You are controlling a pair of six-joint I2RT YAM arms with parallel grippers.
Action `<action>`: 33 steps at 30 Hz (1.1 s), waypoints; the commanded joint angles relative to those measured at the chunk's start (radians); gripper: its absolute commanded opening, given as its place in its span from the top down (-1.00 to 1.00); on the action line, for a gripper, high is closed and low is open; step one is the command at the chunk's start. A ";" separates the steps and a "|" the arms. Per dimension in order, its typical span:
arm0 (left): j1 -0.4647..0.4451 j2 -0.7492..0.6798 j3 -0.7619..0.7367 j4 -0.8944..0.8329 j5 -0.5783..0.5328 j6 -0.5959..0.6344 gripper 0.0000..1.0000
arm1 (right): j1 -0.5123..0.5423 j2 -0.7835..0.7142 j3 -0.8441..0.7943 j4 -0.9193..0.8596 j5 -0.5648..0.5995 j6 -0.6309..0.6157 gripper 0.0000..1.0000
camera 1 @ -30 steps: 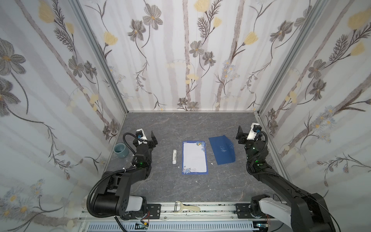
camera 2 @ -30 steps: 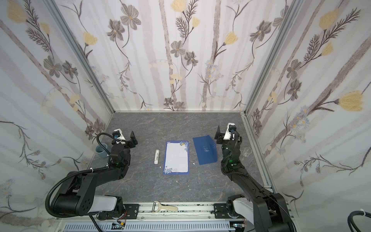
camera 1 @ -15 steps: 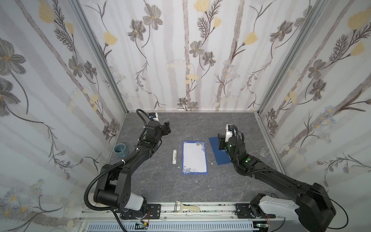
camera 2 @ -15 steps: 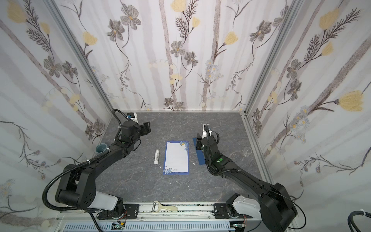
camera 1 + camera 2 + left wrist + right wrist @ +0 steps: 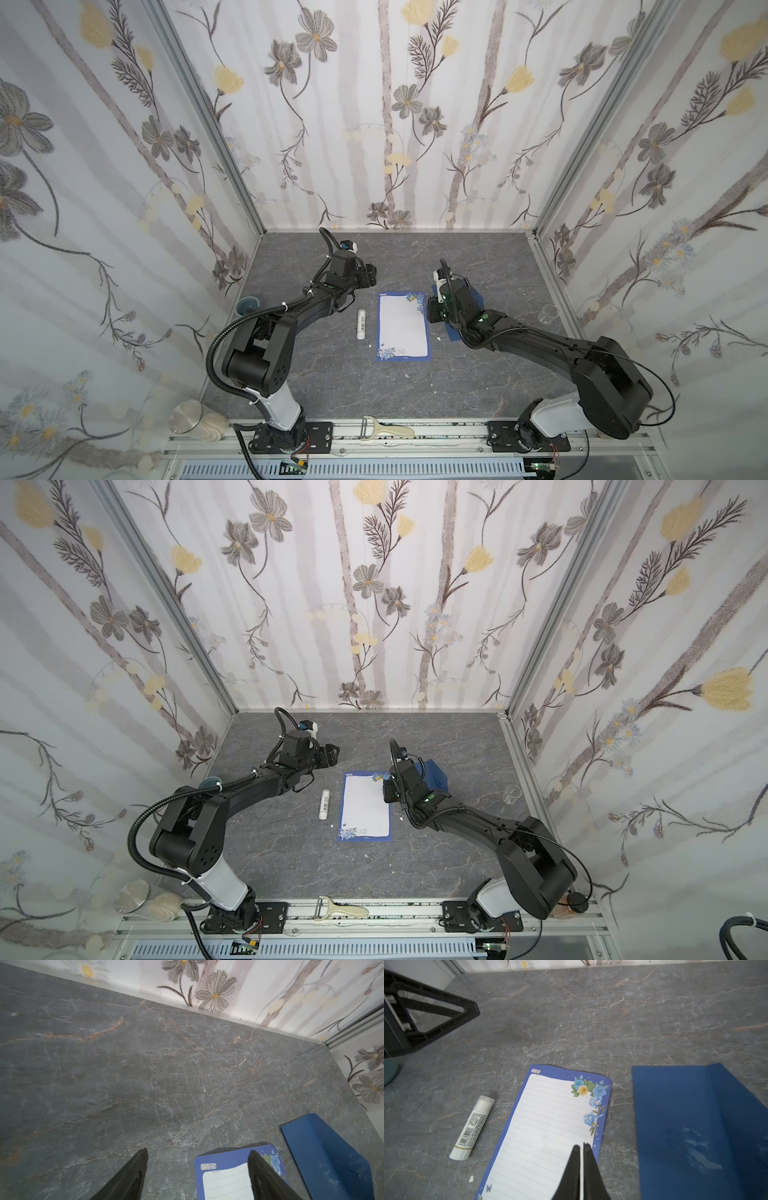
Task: Place the letter into the envelope and seal it
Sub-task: 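Move left gripper to letter's far edge while right gripper presses near edge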
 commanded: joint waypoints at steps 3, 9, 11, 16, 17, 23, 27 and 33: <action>0.000 0.064 0.050 0.001 0.034 -0.021 -0.54 | 0.006 0.077 0.035 -0.047 -0.077 0.027 0.99; 0.001 0.125 0.083 -0.015 0.064 -0.020 -0.46 | 0.012 0.155 0.075 -0.098 -0.089 0.029 1.00; 0.000 0.144 0.094 -0.025 0.087 -0.016 -0.45 | 0.012 0.181 0.097 -0.131 -0.080 0.033 1.00; -0.001 0.173 0.132 -0.100 0.102 0.012 -0.40 | 0.012 0.227 0.120 -0.172 -0.093 0.045 1.00; -0.001 0.175 0.137 -0.113 0.099 0.016 -0.39 | 0.012 0.230 0.119 -0.176 -0.093 0.046 1.00; -0.001 0.199 0.155 -0.156 0.114 0.025 -0.35 | 0.012 0.245 0.117 -0.198 -0.118 0.055 1.00; -0.001 0.222 0.176 -0.173 0.144 0.028 -0.30 | 0.012 0.253 0.110 -0.202 -0.136 0.062 1.00; -0.001 0.238 0.194 -0.196 0.157 0.037 -0.24 | 0.012 0.259 0.103 -0.218 -0.117 0.064 1.00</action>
